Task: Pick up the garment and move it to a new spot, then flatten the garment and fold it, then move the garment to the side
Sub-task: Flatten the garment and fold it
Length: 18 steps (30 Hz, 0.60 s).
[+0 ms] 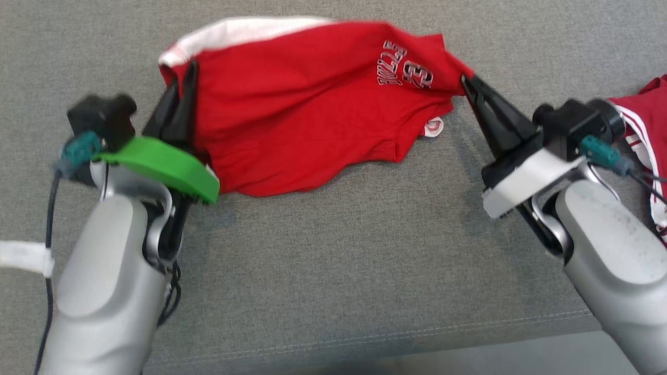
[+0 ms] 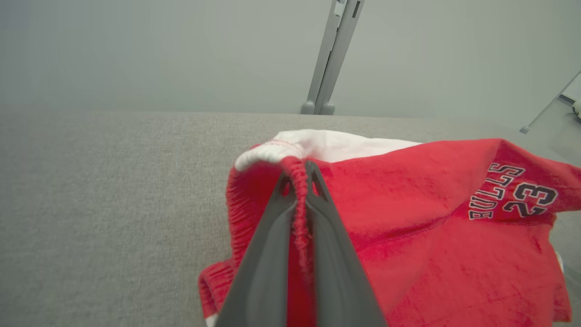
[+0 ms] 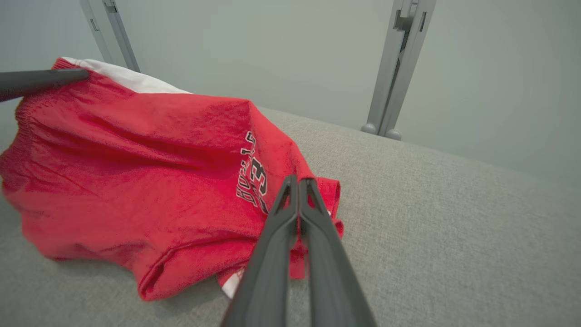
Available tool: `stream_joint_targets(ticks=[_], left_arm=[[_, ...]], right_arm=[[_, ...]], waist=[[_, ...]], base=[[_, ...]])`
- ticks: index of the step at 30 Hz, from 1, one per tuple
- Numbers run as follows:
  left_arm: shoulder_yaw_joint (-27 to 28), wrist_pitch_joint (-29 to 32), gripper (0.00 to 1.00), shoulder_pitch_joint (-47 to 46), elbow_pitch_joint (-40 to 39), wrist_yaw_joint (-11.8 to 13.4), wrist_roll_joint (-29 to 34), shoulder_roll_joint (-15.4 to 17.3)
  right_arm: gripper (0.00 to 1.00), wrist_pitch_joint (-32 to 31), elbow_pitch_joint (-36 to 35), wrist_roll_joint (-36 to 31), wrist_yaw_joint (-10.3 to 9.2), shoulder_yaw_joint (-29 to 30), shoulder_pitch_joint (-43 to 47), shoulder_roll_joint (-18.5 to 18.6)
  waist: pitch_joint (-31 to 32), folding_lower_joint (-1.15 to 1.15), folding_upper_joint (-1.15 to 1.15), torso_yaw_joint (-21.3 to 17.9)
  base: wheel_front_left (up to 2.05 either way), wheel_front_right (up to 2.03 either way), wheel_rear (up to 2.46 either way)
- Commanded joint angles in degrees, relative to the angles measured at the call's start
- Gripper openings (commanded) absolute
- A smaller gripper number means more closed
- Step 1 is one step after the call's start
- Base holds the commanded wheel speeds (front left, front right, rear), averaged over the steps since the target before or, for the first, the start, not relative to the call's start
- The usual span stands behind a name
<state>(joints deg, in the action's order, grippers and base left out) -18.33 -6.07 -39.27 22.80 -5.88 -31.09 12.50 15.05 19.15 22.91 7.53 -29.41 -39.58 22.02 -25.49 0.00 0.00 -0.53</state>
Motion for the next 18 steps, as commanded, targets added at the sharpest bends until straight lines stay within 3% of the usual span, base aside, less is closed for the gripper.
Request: stream_joint_targets(ticks=[1,10,18], left_arm=[[0.2,-0.3,0.0,3.5,-1.3,0.4,-0.7,0.5],[1.8,3.5,0.0,21.4,-11.8,2.0,-6.2,3.1],[3.0,7.9,0.0,28.4,-18.4,3.9,-10.4,4.1]], right_arm=[[0.0,0.2,-1.0,-0.4,-0.09,0.0,2.6,0.6],[0.0,0.2,-2.6,0.8,-0.09,4.0,17.3,-0.1],[0.0,0.2,-2.8,2.1,-0.09,5.3,22.3,-0.9]], waist=[[0.1,0.0,0.0,0.1],[0.4,0.0,0.0,0.8],[0.9,0.0,0.0,1.3]], base=[[0.0,0.0,0.0],[0.0,0.0,0.0],[0.0,0.0,0.0]])
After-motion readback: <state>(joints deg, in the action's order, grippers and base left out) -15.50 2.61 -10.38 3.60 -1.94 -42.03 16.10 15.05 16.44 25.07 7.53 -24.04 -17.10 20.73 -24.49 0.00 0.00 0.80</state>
